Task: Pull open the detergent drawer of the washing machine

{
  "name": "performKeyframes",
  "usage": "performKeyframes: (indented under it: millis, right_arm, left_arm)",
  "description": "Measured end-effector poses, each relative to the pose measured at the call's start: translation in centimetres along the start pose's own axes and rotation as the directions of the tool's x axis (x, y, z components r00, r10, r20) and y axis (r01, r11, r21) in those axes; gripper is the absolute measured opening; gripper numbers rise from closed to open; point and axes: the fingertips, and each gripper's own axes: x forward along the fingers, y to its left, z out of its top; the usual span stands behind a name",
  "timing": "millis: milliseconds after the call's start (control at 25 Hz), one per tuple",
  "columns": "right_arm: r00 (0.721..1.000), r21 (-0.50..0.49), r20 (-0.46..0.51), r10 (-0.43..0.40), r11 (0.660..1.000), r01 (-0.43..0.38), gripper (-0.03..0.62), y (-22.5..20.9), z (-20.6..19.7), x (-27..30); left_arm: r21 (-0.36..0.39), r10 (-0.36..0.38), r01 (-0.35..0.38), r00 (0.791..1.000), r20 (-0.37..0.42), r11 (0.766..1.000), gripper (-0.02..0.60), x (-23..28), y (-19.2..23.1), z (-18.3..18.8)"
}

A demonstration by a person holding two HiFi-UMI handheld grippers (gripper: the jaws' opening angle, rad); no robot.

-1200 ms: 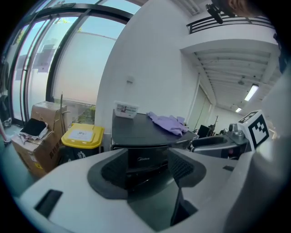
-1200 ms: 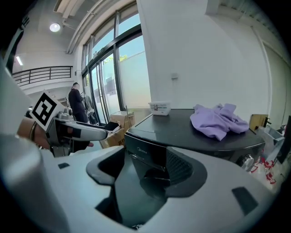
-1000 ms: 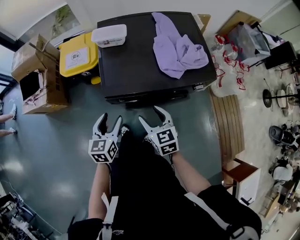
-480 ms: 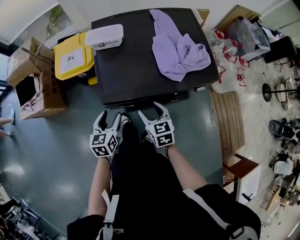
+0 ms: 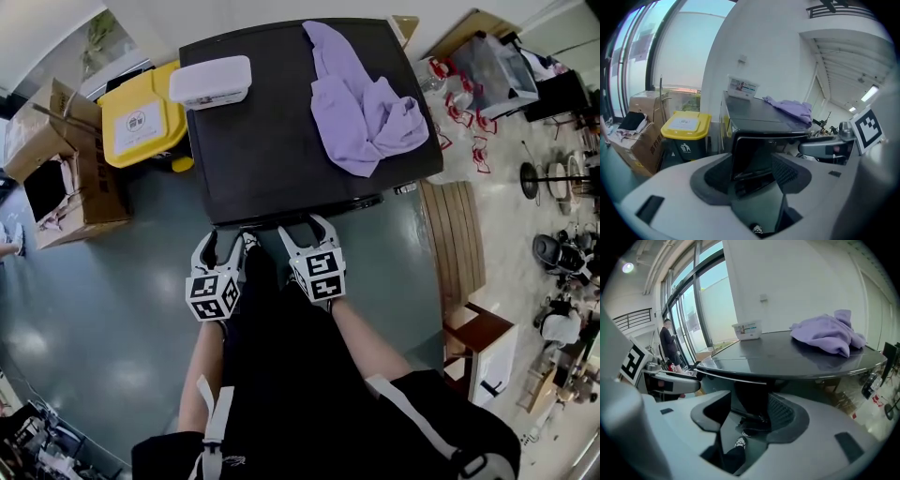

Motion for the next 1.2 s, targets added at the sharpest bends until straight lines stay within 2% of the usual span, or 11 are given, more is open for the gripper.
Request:
performKeyframes:
  millis: [160,520,1200]
  right_arm:
    - [1.0,0.001,0.005,-0.027,1.0,0.027,0.247,-0.02,0.03,0.24]
    - [0.992,0.006,0.011,-0.122,0.992,0.122,0.236,-0.39,-0.11,0.57]
    - [0.994,0.0,-0.008,-0.111,0.994,0.111,0.213,-0.12,0.0,0.42]
  left_arm:
    - [0.025,-0.008,0.008,1.0,0.005,1.0,0.256,0.7,0.04,0.94]
    - [-0.024,-0.007,0.008,1.0,0.015,1.0,0.253,0.98,0.21,1.06]
    - [0.004,0.016,-0.016,1.0,-0.019,1.0,0.241,0.69,0.42,0.99]
